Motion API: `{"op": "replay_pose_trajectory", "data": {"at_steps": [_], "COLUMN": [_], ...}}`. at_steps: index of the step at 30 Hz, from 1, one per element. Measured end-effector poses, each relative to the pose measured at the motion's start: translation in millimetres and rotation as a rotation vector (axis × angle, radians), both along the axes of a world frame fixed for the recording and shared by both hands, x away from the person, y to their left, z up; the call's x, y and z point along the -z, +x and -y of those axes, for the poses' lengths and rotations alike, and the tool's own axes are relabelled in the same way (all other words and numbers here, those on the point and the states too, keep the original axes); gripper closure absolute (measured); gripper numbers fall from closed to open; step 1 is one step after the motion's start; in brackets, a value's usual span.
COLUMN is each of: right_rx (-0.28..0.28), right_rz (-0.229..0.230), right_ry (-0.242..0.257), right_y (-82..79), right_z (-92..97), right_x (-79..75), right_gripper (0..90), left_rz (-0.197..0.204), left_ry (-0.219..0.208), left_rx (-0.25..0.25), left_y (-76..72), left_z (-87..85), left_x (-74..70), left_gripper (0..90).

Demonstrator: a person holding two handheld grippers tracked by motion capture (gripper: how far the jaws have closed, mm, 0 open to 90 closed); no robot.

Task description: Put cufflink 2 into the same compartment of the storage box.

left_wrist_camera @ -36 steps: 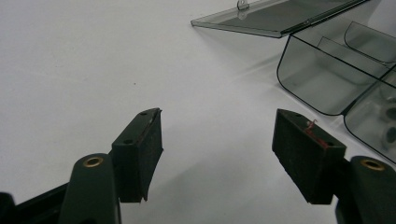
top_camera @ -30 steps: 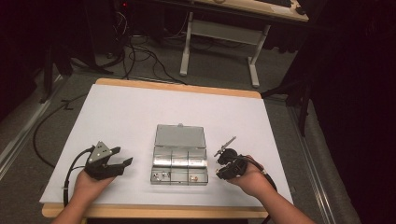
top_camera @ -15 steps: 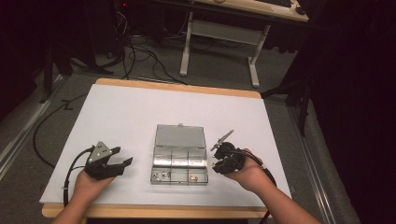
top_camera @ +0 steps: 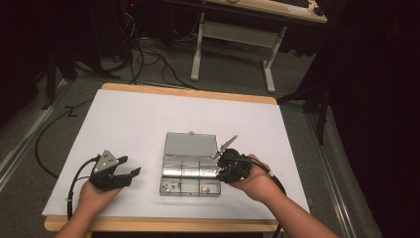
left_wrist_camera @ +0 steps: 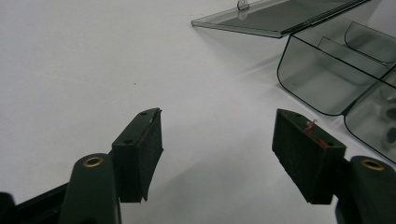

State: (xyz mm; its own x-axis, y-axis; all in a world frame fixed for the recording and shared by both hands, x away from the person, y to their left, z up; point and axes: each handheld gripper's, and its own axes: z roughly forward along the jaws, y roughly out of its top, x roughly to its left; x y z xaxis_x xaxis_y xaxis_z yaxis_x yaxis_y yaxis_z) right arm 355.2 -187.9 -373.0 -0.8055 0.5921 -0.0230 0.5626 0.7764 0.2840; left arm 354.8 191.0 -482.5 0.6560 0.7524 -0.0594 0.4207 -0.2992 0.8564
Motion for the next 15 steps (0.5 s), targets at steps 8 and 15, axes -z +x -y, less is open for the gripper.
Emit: {"op": "replay_pose_trajectory", "data": {"at_steps": [8,15], "right_rx": [-0.034,-0.065], "right_rz": [-0.008,-0.037], "right_ry": [-0.001,-0.03], "right_y": [-0.8,-0.9], "right_z": [-14.2,-27.8], "right_x": [3.7,18.0], "right_gripper": [79.0,79.0], "left_rz": [-0.001,-0.003], "left_ry": [0.0,0.007], "left_rx": [0.001,0.004], "left_y": [0.1,1.3], "left_z": [0.0,0.6], "left_x": [-0.1,-0.1], "left_gripper": [33.9,34.1]}}
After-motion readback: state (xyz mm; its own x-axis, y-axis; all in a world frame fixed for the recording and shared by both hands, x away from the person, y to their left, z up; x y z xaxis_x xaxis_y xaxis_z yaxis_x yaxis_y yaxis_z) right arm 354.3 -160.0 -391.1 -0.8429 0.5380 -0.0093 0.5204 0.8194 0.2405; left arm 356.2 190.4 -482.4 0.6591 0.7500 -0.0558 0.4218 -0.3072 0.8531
